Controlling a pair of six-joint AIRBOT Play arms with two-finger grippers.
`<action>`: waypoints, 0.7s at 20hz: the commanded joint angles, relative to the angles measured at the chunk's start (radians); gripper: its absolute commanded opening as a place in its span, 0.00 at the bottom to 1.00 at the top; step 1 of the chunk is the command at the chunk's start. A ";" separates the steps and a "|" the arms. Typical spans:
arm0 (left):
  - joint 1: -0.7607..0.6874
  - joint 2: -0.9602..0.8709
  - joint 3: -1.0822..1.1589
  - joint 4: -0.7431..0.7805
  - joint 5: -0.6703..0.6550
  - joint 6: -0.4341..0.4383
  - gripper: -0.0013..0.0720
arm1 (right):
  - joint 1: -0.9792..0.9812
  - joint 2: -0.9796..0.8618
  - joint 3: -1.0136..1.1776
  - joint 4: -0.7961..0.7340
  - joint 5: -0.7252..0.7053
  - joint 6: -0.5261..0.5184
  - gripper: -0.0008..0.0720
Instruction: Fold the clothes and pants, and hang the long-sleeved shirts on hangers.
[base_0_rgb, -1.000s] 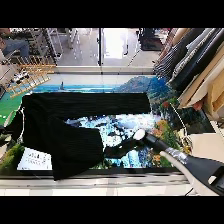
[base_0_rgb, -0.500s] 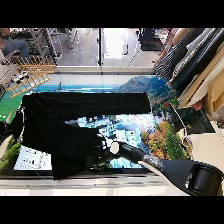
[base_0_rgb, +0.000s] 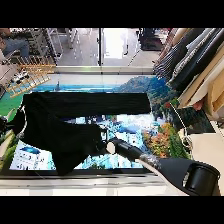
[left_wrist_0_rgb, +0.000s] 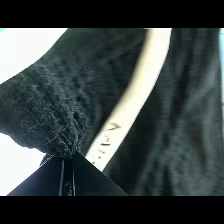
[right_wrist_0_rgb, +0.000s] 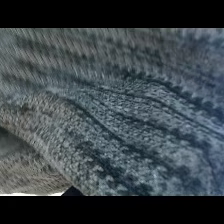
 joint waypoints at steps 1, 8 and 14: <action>0.016 0.036 0.005 -0.121 0.000 0.045 0.05 | -0.077 0.024 0.077 -0.328 0.191 0.029 0.07; 0.072 0.089 0.043 -0.105 -0.111 0.112 0.05 | -0.333 0.325 0.444 -1.052 0.601 -0.378 0.07; 0.072 0.089 0.043 0.101 -0.193 0.116 0.05 | -0.338 0.389 0.271 -0.515 0.927 -0.383 0.58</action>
